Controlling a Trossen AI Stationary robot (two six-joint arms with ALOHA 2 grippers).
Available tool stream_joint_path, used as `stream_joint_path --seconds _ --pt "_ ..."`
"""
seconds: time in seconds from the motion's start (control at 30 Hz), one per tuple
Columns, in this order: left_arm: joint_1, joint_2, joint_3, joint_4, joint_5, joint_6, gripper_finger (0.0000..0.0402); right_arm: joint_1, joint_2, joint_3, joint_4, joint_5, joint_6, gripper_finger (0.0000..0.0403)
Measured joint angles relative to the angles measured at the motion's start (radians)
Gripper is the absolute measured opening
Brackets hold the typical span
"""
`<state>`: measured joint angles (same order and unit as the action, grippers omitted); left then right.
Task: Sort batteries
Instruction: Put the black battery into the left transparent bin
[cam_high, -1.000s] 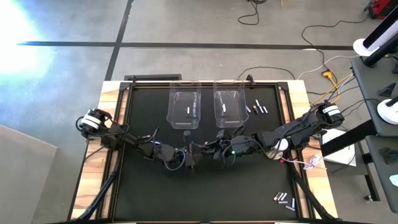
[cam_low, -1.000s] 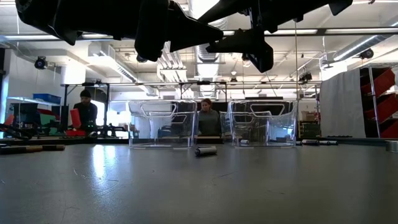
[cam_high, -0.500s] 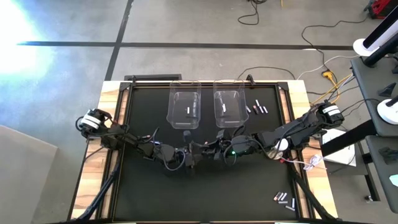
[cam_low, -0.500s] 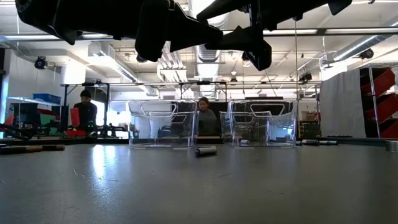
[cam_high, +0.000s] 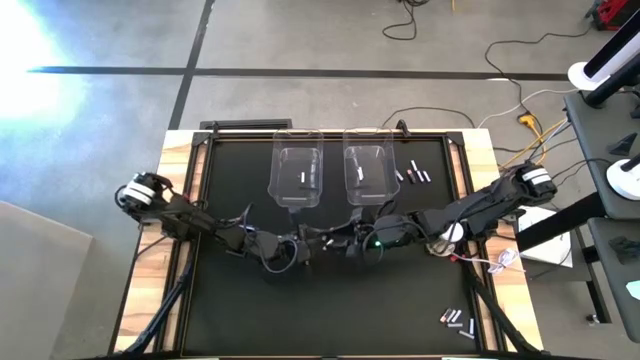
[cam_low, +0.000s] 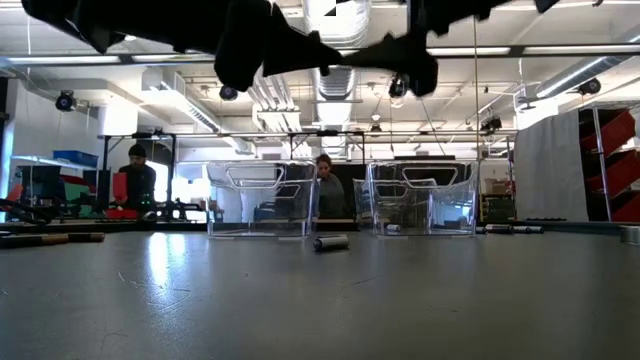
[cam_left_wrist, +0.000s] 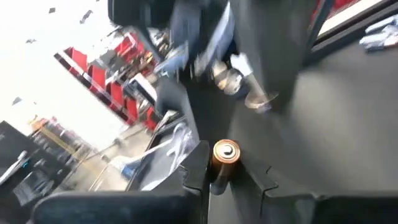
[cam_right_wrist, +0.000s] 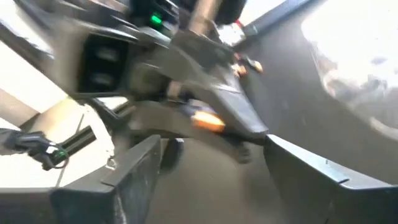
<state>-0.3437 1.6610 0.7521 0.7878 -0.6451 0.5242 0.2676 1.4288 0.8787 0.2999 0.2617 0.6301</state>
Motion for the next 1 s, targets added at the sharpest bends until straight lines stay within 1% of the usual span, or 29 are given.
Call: stream_joint_path --seconds 0.1,0.2,0.3,0.37,0.47,0.53,0.6,0.73,0.8,0.87,1.0 --pt "0.001 -0.061 0.0 -0.116 -0.052 -0.046 0.0021 0.0 -0.078 0.001 -0.045 0.011 -0.065 0.0299" --pt "0.02 -0.147 0.001 -0.256 -0.123 -0.108 0.0017 0.007 -0.146 0.001 -0.131 0.066 -0.126 0.0312" --pt "0.077 -0.244 0.025 -0.447 -0.127 -0.184 0.0017 0.007 -0.194 0.001 -0.205 0.112 -0.16 0.0317" --pt "0.142 -0.302 0.072 -0.622 -0.077 -0.254 0.0017 0.007 -0.207 0.001 -0.252 0.123 -0.173 0.0316" --pt "0.277 -0.334 0.17 -0.887 0.068 -0.348 0.0017 0.009 -0.208 0.001 -0.332 0.122 -0.177 0.0311" --pt "0.374 -0.321 0.243 -1.028 0.169 -0.372 0.0017 0.011 -0.203 0.0 -0.367 0.122 -0.17 0.0309" --pt "0.47 -0.285 0.324 -1.135 0.247 -0.378 0.0017 0.012 -0.201 0.0 -0.407 0.116 -0.165 0.0309" --pt "0.641 -0.167 0.491 -1.337 0.382 -0.4 0.0017 0.012 -0.207 0.0 -0.444 0.101 -0.127 0.0316" --pt "0.707 -0.1 0.563 -1.421 0.419 -0.407 0.0017 0.012 -0.212 0.0 -0.472 0.097 -0.114 0.0319" --pt "0.757 -0.038 0.61 -1.484 0.428 -0.406 0.0017 0.015 -0.218 0.0 -0.518 0.094 -0.103 0.032" --pt "0.808 0.063 0.647 -1.513 0.476 -0.403 0.0017 0.023 -0.23 0.0 -0.629 0.093 -0.057 0.0314"
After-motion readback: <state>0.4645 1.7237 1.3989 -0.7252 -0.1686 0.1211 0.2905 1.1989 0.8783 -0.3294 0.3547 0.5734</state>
